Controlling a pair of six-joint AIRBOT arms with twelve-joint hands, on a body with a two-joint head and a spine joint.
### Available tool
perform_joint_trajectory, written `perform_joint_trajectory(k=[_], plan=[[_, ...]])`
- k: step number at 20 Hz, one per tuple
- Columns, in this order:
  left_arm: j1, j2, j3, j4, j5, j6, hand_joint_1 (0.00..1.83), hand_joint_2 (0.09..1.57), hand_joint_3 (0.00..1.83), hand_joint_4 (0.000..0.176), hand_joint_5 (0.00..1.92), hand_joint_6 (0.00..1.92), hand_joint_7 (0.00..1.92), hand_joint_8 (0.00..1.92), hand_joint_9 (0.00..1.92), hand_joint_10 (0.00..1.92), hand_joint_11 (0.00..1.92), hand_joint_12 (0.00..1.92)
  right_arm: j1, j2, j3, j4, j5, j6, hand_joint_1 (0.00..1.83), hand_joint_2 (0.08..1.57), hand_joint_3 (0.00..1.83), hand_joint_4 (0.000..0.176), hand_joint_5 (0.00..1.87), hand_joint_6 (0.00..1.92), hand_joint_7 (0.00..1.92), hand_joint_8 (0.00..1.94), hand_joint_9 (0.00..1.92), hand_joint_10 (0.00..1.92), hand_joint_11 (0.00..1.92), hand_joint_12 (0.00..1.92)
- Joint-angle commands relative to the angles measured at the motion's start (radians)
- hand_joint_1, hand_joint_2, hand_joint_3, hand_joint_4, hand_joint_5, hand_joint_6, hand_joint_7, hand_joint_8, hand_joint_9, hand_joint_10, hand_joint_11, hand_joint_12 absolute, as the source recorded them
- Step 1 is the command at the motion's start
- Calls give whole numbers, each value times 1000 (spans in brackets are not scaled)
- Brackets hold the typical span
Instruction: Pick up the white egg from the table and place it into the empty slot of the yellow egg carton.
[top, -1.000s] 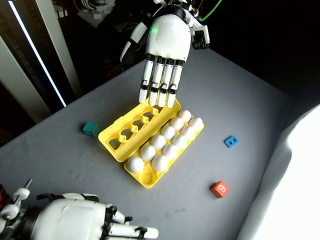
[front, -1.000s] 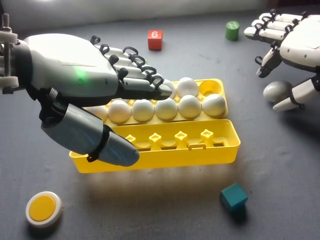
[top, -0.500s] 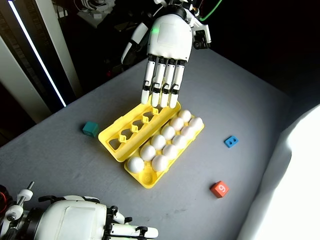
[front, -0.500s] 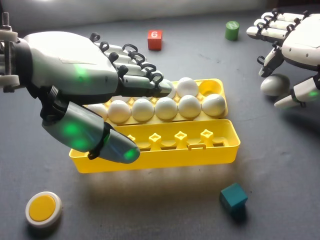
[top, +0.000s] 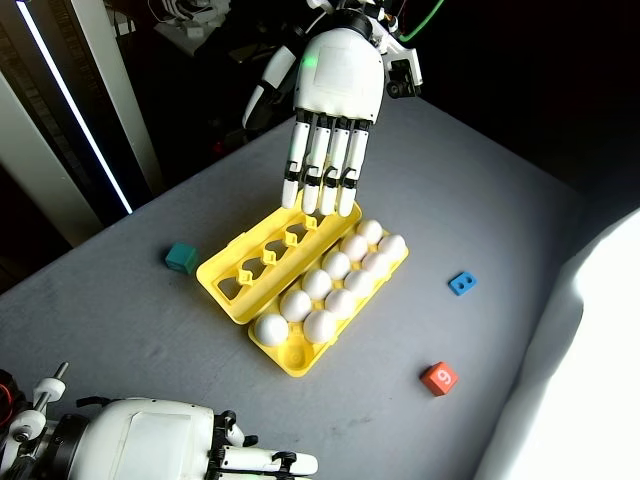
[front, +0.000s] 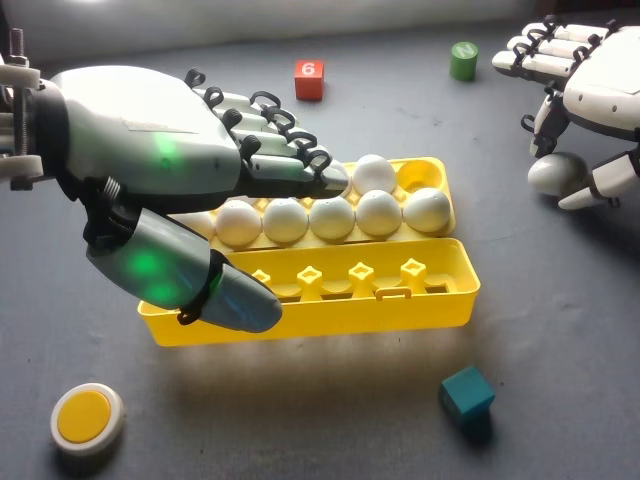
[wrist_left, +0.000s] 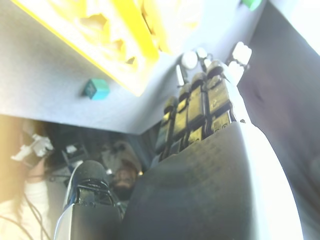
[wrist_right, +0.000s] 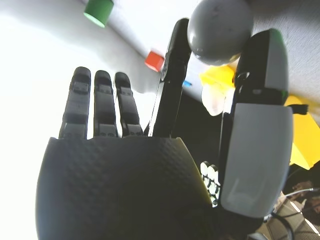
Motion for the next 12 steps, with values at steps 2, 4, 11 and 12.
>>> perform_joint_trajectory(k=[2,4,11,12], plan=[[-19,1,-4,-28,49,2,0,1142,2,0,8,3,0,0,0,0,0,0,14,9,6,20,101,-2,1079,1018,6,176,1192,646,53,0,0,0,0,0],[-19,2,-4,-28,47,2,0,1138,0,0,0,0,0,0,0,0,0,0,17,11,6,20,101,11,1072,1029,3,176,1163,704,68,0,0,0,0,0],[-20,2,-4,-28,45,2,0,1142,1,0,0,0,0,0,0,0,0,0,67,38,-32,20,178,189,1078,1021,0,176,1187,661,68,1,0,0,0,0],[-20,2,-5,-28,45,2,0,1141,1,0,0,0,0,0,0,0,0,0,78,34,-38,22,186,200,1080,1019,0,176,1193,651,69,1,0,0,0,0]])
